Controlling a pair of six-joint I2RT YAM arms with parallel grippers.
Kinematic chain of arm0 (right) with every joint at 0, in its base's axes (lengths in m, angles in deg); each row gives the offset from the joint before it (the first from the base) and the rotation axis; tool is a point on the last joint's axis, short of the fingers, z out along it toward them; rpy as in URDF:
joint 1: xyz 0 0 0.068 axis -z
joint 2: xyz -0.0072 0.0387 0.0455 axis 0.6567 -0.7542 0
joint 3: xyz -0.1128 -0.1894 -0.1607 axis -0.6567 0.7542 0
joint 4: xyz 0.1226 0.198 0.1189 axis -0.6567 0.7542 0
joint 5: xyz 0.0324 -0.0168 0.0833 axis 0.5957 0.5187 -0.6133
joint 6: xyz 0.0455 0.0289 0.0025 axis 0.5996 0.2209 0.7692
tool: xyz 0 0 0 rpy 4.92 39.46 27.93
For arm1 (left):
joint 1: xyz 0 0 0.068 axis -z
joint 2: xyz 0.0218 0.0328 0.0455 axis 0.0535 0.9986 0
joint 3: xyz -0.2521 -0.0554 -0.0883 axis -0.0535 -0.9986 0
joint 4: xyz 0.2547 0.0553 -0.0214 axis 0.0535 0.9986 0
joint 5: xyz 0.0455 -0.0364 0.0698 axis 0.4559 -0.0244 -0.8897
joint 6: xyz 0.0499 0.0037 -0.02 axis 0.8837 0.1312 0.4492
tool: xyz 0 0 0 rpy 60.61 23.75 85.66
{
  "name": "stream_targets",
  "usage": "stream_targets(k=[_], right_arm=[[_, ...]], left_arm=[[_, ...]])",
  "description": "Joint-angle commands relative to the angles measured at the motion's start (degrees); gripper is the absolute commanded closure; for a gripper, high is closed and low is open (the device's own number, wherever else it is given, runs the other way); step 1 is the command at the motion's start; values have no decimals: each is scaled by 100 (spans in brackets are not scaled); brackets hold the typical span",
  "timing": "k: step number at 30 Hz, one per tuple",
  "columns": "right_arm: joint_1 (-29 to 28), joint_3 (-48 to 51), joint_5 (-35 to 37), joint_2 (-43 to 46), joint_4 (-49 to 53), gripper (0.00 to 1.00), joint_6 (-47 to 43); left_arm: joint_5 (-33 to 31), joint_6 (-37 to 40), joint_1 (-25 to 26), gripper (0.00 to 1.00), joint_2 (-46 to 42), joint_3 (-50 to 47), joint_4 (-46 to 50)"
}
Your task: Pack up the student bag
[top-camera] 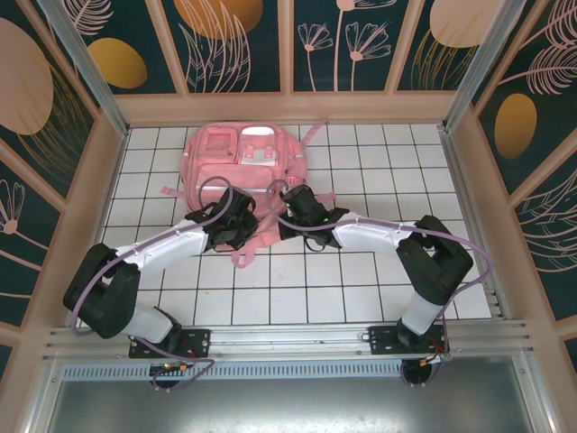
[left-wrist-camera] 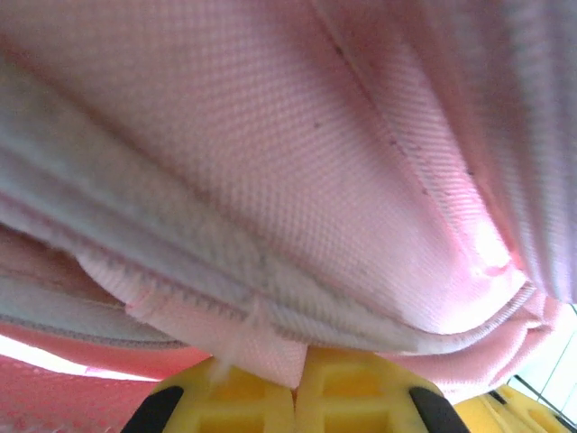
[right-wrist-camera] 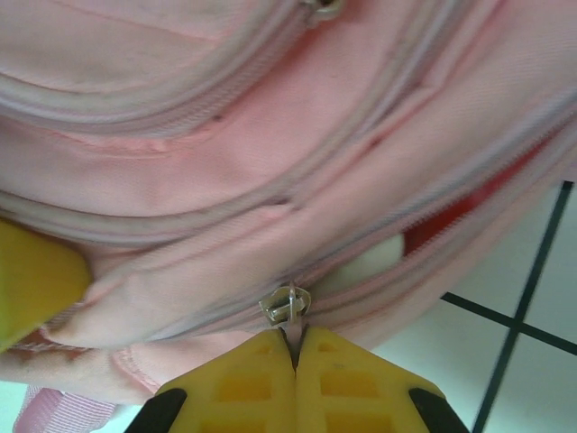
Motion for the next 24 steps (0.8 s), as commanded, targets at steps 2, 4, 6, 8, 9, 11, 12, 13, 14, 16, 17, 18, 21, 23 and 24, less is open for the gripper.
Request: stream_targets(k=[2,4,6,8,9,11,12,13,14,16,17,18,21,23,24], right_arm=[[396,169,203,341,-220,100,-78],[570,219,327,332,-218,100,-152],[745,240,369,299,-259,100,-227],[921,240,452,225,-341,100,-310],[1018,227,486,168,-408,100,-358],[1212,161,500,-15,-555,100,-456],[1321,94,516,-156,-627,100,-504],[1437,-13,536,-321,-649,100,-528],[1531,-137,532,-476,-651,100,-531],[1616,-456,502,-812,-628,100,-529],[1762,-585,493,-925,-616,100,-521],[1829,-728,455,-1050,-591,100,-515],[1891,-1054,375,-1250,-535,100,-543],[1898,-1193,349,-1289,-485,100,-592],[1904,-1247,391,-1294,-469,100,-624]], left_arm=[[-933,229,-90,100,-642,-200,762],[-1123,332,-197,100,-919,-237,1030],[-1242,432,-299,100,-1193,-271,1234],[-1324,508,-399,100,-1459,-314,1411],[-1379,521,-429,100,-1601,-343,1511],[-1439,530,-463,100,-1849,-407,1632],[-1448,547,-465,100,-1957,-433,1673],[-1473,563,-475,100,-2046,-449,1745],[-1504,589,-475,100,-2119,-442,1814],[-1644,688,-488,100,-2230,-381,1994],[-1698,732,-488,100,-2268,-349,2077],[-1712,813,-487,100,-2307,-317,2092],[-1465,1087,-486,100,-2348,-277,1858],[-991,1339,-484,100,-2256,-294,1408],[-794,1360,-482,100,-2169,-264,1282]])
